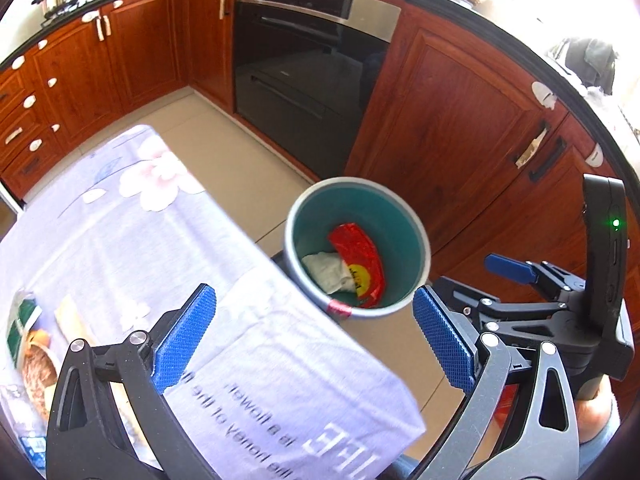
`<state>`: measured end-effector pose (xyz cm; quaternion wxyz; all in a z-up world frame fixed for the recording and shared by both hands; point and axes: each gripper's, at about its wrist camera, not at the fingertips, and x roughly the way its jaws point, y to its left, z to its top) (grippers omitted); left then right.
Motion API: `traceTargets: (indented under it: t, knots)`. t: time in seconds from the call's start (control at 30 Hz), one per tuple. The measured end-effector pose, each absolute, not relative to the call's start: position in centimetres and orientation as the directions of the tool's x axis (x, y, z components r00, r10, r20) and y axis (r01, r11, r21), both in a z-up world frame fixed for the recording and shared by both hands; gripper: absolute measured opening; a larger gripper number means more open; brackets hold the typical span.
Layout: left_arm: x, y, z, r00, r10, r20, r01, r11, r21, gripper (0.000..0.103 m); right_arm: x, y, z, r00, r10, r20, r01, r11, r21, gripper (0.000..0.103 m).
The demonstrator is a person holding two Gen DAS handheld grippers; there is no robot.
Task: Collect trash
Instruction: 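Move both tools back over the table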
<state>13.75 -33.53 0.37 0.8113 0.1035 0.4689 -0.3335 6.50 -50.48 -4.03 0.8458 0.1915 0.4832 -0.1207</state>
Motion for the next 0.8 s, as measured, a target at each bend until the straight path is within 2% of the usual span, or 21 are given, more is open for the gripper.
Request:
traceTargets:
  t: [0.5, 0.8]
  knots:
    - [11.3, -15.5, 2.0, 0.482, -0.311, -0.819, 0.506, 0.862, -0.029, 0.099, 7.2, -35.7, -1.4, 0.505, 0.094, -0.858, 0.135, 0.973, 0.187, 0.09]
    - [10.3, -4.6, 0.0, 0.513, -0.219, -0.83, 0.355, 0.935, -0.027, 0.099, 8.2, -25.1, -3.3, 0.418, 0.198, -0.887, -0.045, 0.979, 0.198, 0.089]
